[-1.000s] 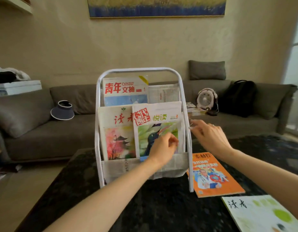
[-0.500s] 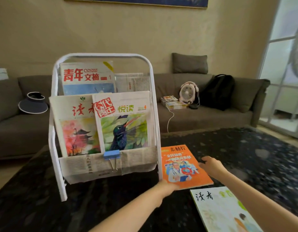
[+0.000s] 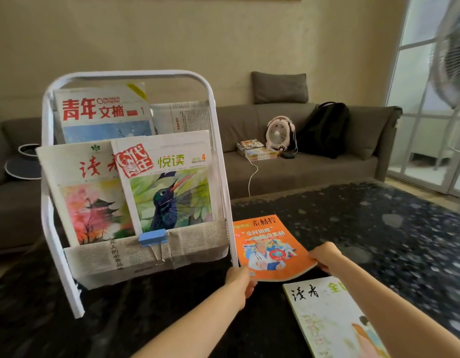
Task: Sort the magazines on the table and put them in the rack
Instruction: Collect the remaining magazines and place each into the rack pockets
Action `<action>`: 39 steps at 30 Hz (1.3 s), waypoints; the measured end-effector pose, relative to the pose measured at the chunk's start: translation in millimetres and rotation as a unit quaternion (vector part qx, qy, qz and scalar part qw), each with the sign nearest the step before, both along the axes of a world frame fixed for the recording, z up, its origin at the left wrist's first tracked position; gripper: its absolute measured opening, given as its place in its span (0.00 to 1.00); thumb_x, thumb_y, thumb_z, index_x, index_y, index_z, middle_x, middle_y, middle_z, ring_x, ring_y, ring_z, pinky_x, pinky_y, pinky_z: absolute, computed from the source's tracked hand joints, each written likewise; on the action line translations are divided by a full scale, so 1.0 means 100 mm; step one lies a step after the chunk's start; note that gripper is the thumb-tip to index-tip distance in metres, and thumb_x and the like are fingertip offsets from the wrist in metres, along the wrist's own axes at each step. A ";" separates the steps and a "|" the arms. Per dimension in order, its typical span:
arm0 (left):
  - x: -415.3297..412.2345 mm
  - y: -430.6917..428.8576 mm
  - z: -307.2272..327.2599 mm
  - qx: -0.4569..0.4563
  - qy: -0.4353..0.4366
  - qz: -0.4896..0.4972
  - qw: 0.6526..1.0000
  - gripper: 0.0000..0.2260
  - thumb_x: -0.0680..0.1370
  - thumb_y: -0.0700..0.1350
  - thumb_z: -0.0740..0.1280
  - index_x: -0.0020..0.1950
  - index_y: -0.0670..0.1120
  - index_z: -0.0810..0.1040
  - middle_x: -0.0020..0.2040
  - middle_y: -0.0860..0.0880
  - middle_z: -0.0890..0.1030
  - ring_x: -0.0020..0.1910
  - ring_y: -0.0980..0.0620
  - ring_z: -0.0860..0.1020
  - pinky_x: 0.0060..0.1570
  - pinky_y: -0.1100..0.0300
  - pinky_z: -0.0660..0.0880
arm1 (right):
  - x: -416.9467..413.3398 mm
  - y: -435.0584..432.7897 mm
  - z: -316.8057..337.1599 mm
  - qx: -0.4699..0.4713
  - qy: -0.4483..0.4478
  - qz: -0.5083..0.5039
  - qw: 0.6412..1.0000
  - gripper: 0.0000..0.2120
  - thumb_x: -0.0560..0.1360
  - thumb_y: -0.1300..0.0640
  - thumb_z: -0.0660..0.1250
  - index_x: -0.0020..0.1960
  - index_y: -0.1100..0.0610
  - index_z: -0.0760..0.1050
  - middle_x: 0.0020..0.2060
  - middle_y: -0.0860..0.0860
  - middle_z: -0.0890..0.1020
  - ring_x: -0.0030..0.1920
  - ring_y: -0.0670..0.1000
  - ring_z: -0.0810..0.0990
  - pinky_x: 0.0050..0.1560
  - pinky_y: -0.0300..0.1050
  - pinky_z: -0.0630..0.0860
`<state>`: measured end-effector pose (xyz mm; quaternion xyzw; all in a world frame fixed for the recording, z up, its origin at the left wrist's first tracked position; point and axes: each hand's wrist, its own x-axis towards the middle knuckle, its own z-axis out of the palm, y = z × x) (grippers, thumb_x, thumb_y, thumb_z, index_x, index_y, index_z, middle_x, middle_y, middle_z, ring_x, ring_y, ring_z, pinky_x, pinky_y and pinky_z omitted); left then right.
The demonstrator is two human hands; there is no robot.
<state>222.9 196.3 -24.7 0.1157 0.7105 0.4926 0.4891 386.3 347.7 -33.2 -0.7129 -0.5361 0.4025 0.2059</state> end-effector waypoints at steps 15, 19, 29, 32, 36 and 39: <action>0.18 -0.03 0.20 0.147 -0.231 0.007 0.962 0.10 0.80 0.35 0.60 0.61 0.40 0.70 0.44 0.36 0.81 0.37 0.40 0.83 0.31 0.52 0.82 | 0.32 -0.20 0.38 -0.102 0.267 0.031 0.958 0.06 0.73 0.67 0.62 0.50 0.66 0.71 0.38 0.61 0.79 0.32 0.56 0.81 0.25 0.38 0.75; 0.32 -0.20 0.15 0.174 -0.213 -0.033 0.961 0.12 0.79 0.31 0.57 0.61 0.42 0.67 0.49 0.36 0.80 0.39 0.40 0.83 0.31 0.54 0.82 | 0.52 -0.27 0.40 -0.130 0.284 0.061 0.948 0.11 0.76 0.60 0.62 0.57 0.64 0.71 0.50 0.62 0.81 0.44 0.58 0.81 0.34 0.46 0.82; 0.33 -0.74 0.58 0.201 0.045 -0.279 0.938 0.15 0.77 0.40 0.66 0.60 0.52 0.68 0.55 0.49 0.80 0.46 0.51 0.82 0.46 0.56 0.81 | 0.74 -0.53 0.80 0.042 0.356 0.054 0.932 0.15 0.76 0.62 0.65 0.62 0.57 0.71 0.53 0.59 0.80 0.49 0.61 0.82 0.44 0.57 0.79; 0.25 -0.81 0.93 0.219 0.159 -0.252 0.929 0.12 0.79 0.47 0.64 0.61 0.51 0.69 0.56 0.51 0.80 0.50 0.55 0.80 0.44 0.64 0.78 | 0.60 -0.76 1.02 0.066 0.368 0.111 0.921 0.11 0.76 0.62 0.65 0.58 0.55 0.72 0.53 0.58 0.81 0.50 0.61 0.82 0.43 0.57 0.80; 0.00 -0.98 1.30 0.243 0.250 -0.217 0.912 0.12 0.80 0.48 0.60 0.63 0.49 0.68 0.60 0.49 0.78 0.55 0.53 0.79 0.51 0.58 0.78 | 0.30 -1.03 1.35 0.079 0.357 0.179 0.913 0.14 0.76 0.64 0.65 0.60 0.54 0.73 0.53 0.57 0.82 0.52 0.60 0.82 0.48 0.58 0.80; -0.32 -1.16 1.56 0.208 0.327 -0.210 0.898 0.13 0.80 0.49 0.59 0.63 0.47 0.68 0.61 0.47 0.78 0.57 0.50 0.79 0.60 0.50 0.75 | 0.04 -1.21 1.66 0.132 0.286 0.224 0.922 0.16 0.75 0.63 0.68 0.61 0.54 0.72 0.52 0.55 0.82 0.50 0.56 0.82 0.49 0.56 0.80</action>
